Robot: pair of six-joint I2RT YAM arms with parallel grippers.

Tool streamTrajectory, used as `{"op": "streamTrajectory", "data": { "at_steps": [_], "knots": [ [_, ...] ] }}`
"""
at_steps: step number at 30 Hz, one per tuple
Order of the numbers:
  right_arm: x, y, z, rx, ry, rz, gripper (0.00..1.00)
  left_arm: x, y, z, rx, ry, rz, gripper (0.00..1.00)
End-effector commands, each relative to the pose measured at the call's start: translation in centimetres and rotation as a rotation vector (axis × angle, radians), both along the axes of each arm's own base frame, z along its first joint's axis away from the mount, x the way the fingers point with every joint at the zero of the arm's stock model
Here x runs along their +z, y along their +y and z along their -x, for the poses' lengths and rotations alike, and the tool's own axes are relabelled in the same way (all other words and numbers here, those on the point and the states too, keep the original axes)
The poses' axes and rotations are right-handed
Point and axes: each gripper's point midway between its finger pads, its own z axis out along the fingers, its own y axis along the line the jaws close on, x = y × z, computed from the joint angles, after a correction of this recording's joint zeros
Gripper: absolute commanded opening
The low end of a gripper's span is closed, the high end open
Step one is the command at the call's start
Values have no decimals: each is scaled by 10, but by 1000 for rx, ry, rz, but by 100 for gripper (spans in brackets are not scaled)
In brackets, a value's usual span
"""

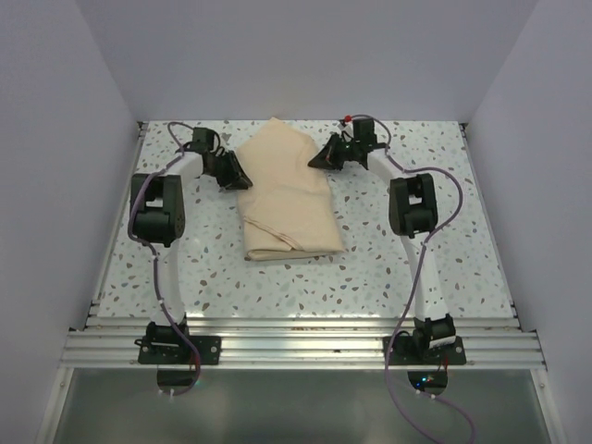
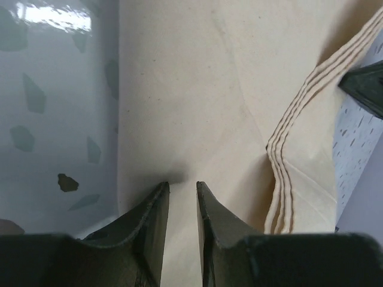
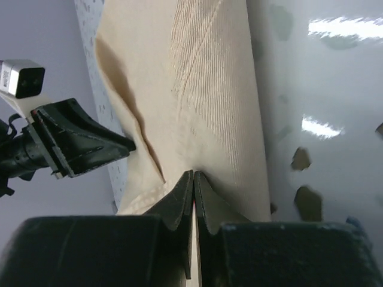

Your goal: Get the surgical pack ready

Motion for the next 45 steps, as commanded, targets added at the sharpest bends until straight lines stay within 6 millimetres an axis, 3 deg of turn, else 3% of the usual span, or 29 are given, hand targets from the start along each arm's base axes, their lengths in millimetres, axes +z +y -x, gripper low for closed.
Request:
{"op": "streamTrajectory", "data": {
  "at_steps": [1, 5, 7, 12, 15, 18, 21, 24, 26, 29, 31, 32, 34, 35, 38, 41, 45],
  "knots": [
    [-33, 7, -16, -45, 41, -12, 4, -14, 6, -19, 51, 1, 41, 30],
    [-43, 6, -29, -77, 40, -4, 4, -16, 11, -29, 65, -2, 54, 30],
    [-36, 8, -37, -92, 15, -22, 4, -1, 13, -39, 62, -44, 65, 30],
    [25, 17, -59, -121, -118, -130, 6, 46, 16, -61, 77, -159, 77, 34],
    [38, 22, -64, -140, -132, -171, 8, 46, 19, -69, 108, -156, 103, 36],
    [29, 21, -71, -179, -106, -180, 8, 36, 16, -77, 116, -146, 132, 36],
    [-1, 19, -74, -225, -50, -170, 8, -7, 15, -74, 130, -61, 141, 33],
    [-27, 16, -74, -252, -8, -134, 8, -29, 27, -73, 166, -20, 153, 31],
    [-34, 14, -75, -258, 3, -119, 7, -30, 29, -76, 177, -33, 171, 30],
    [-17, 18, -77, -233, -31, -142, 7, -15, 30, -81, 171, -83, 182, 31],
    [0, 18, -77, -211, -68, -158, 8, 12, 30, -89, 157, -157, 184, 33],
    [24, 17, -79, -195, -117, -179, 9, 29, 31, -90, 155, -195, 182, 35],
    [43, 13, -78, -186, -158, -185, 10, 52, 34, -94, 154, -263, 175, 37],
    [67, 7, -80, -191, -200, -185, 13, 68, 39, -95, 167, -298, 157, 40],
    [92, -14, -80, -193, -249, -132, 16, 88, 51, -97, 194, -362, 137, 45],
    [87, -39, -83, -212, -263, -54, 19, 87, 58, -100, 211, -379, 126, 48],
    [59, -58, -80, -216, -220, 2, 28, 65, 60, -101, 234, -336, 121, 50]
  ]
}}
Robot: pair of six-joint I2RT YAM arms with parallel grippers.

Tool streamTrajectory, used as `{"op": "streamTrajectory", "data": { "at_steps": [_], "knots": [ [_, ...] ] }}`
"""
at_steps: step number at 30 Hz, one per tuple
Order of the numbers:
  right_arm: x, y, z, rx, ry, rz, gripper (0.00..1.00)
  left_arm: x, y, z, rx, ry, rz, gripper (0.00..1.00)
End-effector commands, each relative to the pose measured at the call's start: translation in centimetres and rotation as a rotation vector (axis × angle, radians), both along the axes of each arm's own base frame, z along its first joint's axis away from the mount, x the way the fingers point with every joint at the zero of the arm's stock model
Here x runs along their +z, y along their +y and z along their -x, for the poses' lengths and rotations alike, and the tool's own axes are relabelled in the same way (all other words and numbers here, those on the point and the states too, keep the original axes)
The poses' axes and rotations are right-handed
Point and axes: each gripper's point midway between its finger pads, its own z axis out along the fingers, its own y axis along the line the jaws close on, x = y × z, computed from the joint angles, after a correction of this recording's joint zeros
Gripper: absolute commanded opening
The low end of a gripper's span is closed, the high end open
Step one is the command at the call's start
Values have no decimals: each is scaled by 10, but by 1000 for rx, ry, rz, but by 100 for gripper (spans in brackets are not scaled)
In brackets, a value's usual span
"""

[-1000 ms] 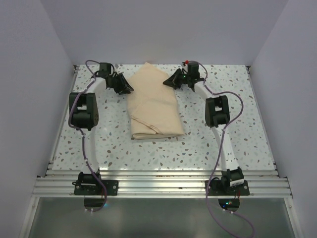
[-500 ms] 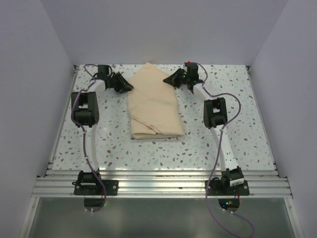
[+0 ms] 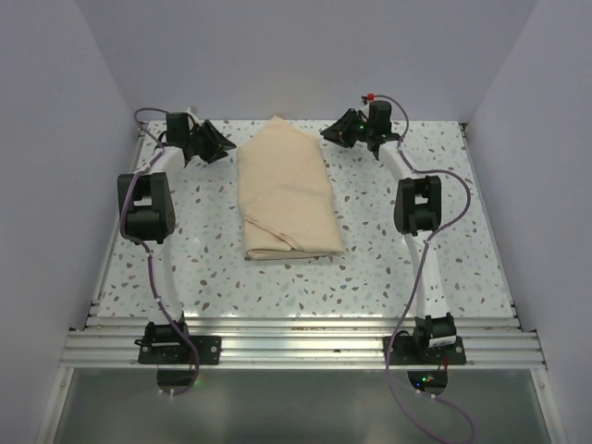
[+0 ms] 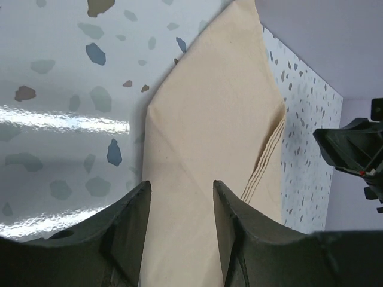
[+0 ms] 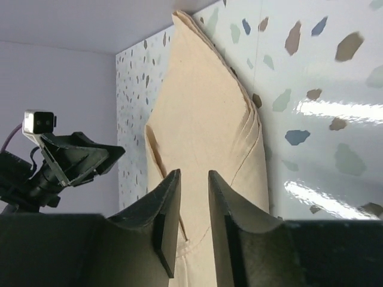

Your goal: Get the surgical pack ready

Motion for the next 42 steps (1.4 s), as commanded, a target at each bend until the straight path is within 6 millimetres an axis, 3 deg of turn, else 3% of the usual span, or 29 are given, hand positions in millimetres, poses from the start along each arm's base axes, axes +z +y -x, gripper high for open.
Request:
{"op": "streamTrajectory", "data": {
  "at_steps": [1, 3, 4, 7, 8, 14, 20, 24, 27, 28, 29, 30, 32, 33, 35, 36, 39, 40, 41, 42],
  "knots": [
    [23, -26, -1, -1, -60, 69, 31, 5, 11, -10, 39, -48, -28, 50],
    [16, -20, 0, 19, -64, 83, 43, -10, 13, -11, 53, -18, -34, 51],
    [-5, -18, 0, 31, -36, 85, 49, -15, 15, -11, 61, -10, -40, 52],
    [-15, -2, 3, 81, -51, 85, 54, -31, 15, -12, 71, 7, -40, 51],
    [-30, 6, 7, 99, -32, 94, 55, -38, 15, -11, 70, 16, -40, 52],
    [-66, 33, 24, 159, -5, 142, 55, -56, 7, -16, 66, 28, -22, 55],
    [-82, 41, 23, 144, 6, 150, 52, -60, -18, -28, 14, 30, 1, 56],
    [-80, 40, 18, 131, -4, 143, 47, -69, -27, -30, -10, 46, 33, 54],
    [-72, 36, 13, 114, -14, 128, 36, -70, -31, -26, -27, 50, 52, 38],
    [-66, 36, 12, 119, -24, 115, 34, -63, -31, -27, -32, 38, 53, 26],
    [-58, 36, 10, 118, -33, 102, 25, -53, -33, -27, -39, 23, 58, 14],
    [-53, 35, 9, 116, -34, 93, 19, -53, -34, -28, -39, 23, 60, 14],
    [-35, 41, 11, 139, -43, 37, 5, -31, -36, -28, -51, -4, 74, 2],
    [-19, 43, 11, 145, -56, 16, 0, -21, -38, -28, -61, -18, 80, 0],
    [1, 48, 15, 159, -43, -50, 0, 8, -38, -26, -69, -44, 87, 0],
    [22, 48, 16, 155, -53, -65, 0, 31, -40, -24, -83, -78, 91, 0],
    [53, 55, 29, 184, -39, -107, 0, 59, -42, -11, -109, -84, 91, 0],
    [73, 56, 36, 194, -41, -116, 0, 76, -43, -4, -119, -93, 91, 0],
    [78, 56, 41, 201, -26, -114, 0, 83, -43, 1, -125, -94, 87, 0],
    [83, 57, 49, 203, 8, -108, 0, 95, -60, 14, -167, -102, 94, 0]
  ]
}}
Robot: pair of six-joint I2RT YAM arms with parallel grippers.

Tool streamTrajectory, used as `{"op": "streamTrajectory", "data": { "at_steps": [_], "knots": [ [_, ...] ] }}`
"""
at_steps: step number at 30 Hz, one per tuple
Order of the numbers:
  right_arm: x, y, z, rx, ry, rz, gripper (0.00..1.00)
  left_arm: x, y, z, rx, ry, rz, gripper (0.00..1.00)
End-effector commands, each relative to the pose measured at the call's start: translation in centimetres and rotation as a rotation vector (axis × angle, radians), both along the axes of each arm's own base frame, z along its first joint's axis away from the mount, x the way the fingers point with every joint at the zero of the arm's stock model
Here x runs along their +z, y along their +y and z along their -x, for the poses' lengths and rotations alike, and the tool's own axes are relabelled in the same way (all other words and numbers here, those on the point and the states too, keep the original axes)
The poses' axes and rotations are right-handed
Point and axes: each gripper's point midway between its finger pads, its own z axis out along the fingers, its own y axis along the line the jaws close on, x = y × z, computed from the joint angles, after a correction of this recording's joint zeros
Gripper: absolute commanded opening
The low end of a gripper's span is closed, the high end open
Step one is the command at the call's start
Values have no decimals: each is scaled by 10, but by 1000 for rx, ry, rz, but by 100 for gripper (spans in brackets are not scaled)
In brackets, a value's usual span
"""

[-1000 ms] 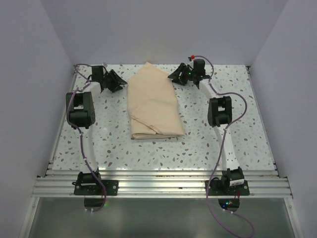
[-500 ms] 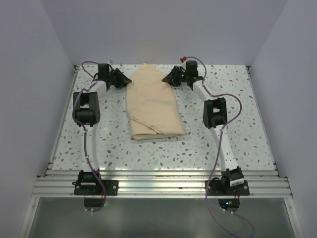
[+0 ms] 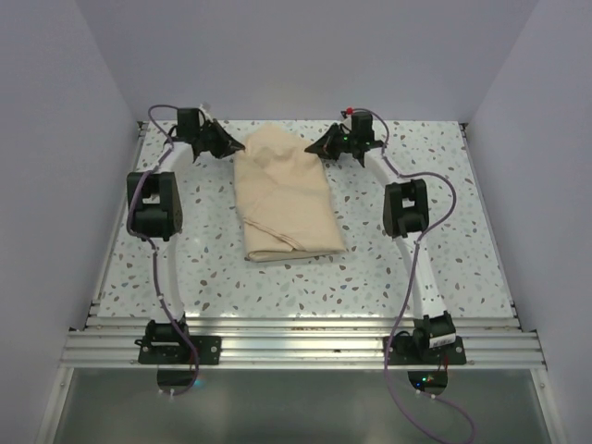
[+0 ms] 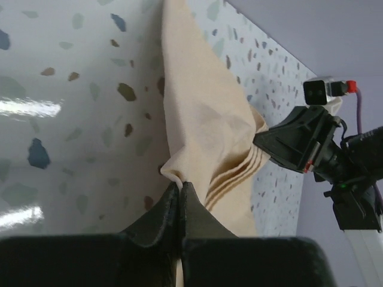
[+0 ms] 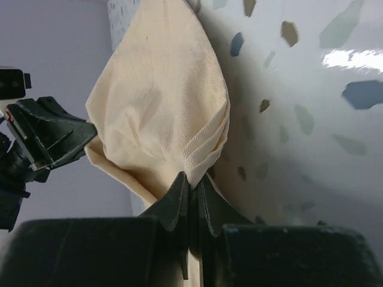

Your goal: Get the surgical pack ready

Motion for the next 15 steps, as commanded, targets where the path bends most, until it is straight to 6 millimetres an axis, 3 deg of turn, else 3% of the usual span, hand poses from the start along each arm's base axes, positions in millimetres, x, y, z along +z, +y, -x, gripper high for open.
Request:
{"op": "streamTrajectory", "data": {
  "at_steps": [1, 3, 7, 8, 9, 11, 12, 13, 15],
  "knots": [
    [122, 13, 26, 70, -82, -81, 0, 106, -29, 32, -114, -140, 27, 0],
    [137, 10, 44, 80, -68, -70, 0, 116, -42, 56, -152, -137, 26, 0],
    [146, 9, 76, 123, -32, -17, 0, 126, -55, 97, -185, -130, 17, 0],
    [138, 9, 85, 129, 2, -8, 0, 125, -59, 107, -198, -124, 15, 0],
    [151, 8, 93, 135, -9, -10, 0, 123, -59, 122, -201, -109, 13, 0],
    [145, 5, 107, 155, 17, -2, 0, 120, -60, 137, -213, -102, 2, 0],
    [156, 3, 117, 161, 15, 6, 0, 117, -57, 148, -209, -94, -14, 0],
    [148, -1, 123, 167, 23, 29, 0, 113, -55, 156, -211, -76, -25, 0],
    [155, -4, 138, 186, 31, 40, 0, 107, -52, 172, -227, -55, -50, 0]
  ]
}}
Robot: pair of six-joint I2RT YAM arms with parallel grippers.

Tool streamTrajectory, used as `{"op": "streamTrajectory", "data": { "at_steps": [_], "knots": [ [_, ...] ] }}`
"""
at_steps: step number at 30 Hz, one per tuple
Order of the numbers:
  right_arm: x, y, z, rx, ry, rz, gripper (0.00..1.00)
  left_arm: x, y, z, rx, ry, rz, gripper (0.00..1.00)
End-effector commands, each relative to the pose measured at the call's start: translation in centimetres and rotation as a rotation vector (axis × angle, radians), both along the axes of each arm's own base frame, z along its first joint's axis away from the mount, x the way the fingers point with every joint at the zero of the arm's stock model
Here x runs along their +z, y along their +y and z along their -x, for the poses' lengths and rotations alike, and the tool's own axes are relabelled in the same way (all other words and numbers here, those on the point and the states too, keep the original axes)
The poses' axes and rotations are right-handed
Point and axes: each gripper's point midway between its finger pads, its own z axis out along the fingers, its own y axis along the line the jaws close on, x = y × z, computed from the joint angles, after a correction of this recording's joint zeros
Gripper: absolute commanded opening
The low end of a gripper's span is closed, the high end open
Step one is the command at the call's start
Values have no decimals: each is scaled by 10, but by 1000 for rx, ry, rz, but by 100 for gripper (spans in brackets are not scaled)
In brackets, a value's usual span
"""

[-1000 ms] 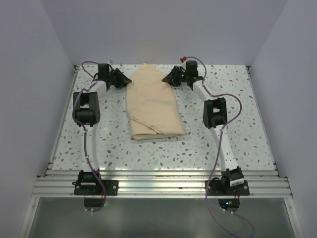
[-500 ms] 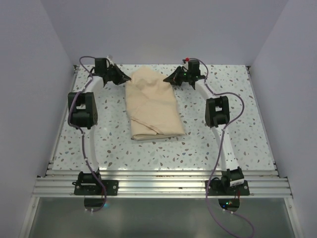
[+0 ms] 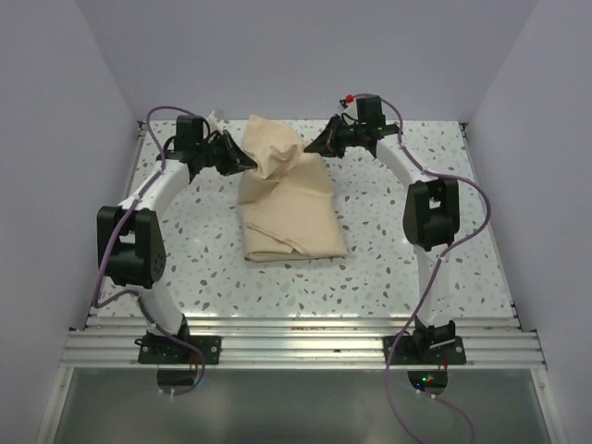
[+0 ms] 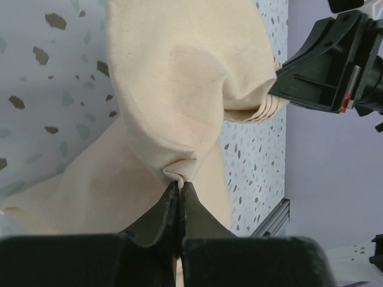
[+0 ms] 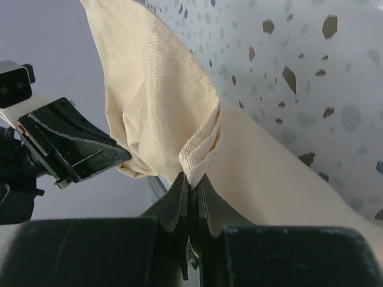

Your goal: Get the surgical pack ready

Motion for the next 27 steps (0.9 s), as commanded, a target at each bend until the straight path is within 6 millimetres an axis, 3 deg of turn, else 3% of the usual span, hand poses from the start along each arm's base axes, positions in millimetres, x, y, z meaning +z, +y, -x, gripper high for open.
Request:
{"op": "streamTrajectory", "data": {
  "at_steps": [1, 7, 19, 27],
  "knots": [
    [25, -8, 37, 77, -16, 15, 0, -5, 9, 30, -30, 16, -47, 0],
    [-5, -22, 83, 110, 62, 79, 0, -12, 16, 61, -47, 29, -95, 0],
    [-51, -48, 139, 160, 171, 182, 0, -55, 17, 128, -67, 121, -130, 0],
    [-81, -63, 173, 198, 238, 242, 0, -79, 18, 155, -83, 158, -159, 2]
  ]
}}
